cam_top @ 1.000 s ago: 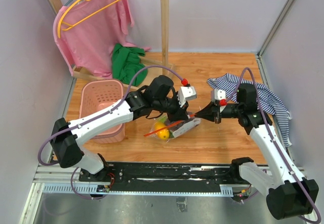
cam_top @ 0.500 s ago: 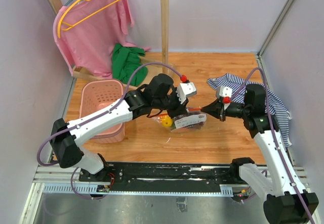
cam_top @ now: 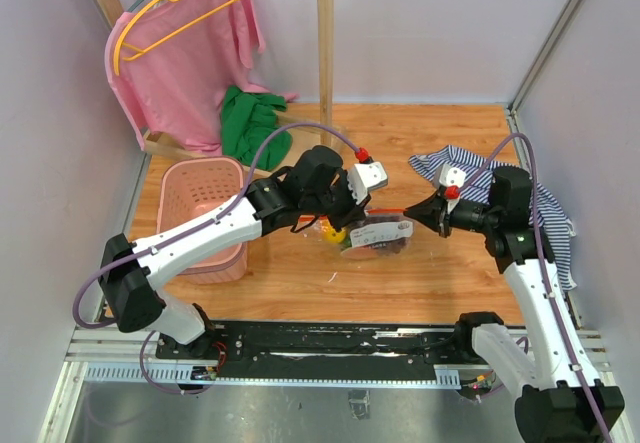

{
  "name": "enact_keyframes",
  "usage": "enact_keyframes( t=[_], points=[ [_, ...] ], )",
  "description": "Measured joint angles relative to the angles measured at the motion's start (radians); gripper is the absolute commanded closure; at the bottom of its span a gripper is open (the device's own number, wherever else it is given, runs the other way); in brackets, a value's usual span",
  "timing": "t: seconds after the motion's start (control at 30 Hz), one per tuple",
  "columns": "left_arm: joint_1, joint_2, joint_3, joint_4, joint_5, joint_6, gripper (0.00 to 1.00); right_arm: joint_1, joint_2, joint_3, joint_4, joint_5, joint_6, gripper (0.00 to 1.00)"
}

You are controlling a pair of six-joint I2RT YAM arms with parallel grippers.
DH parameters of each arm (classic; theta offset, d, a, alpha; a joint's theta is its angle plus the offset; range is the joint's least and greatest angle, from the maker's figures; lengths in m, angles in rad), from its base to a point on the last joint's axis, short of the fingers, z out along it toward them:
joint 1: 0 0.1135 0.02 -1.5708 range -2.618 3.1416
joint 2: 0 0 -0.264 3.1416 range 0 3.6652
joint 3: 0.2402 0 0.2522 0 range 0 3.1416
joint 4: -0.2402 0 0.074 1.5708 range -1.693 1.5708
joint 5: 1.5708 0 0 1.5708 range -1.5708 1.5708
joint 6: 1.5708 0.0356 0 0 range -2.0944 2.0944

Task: Open the zip-top bag and remove the fake food
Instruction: Unzip the zipper food storage bag at the center of the board.

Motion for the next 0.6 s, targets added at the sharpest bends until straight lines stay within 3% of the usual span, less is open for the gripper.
enact_keyframes(
  t=[0.6],
  points=[
    [0.0,-0.031,-0.019,-0.051,-0.095,0.06,1.0,-0.043,-0.002,0.001,0.0,0.016,0.018,0.99]
  ],
)
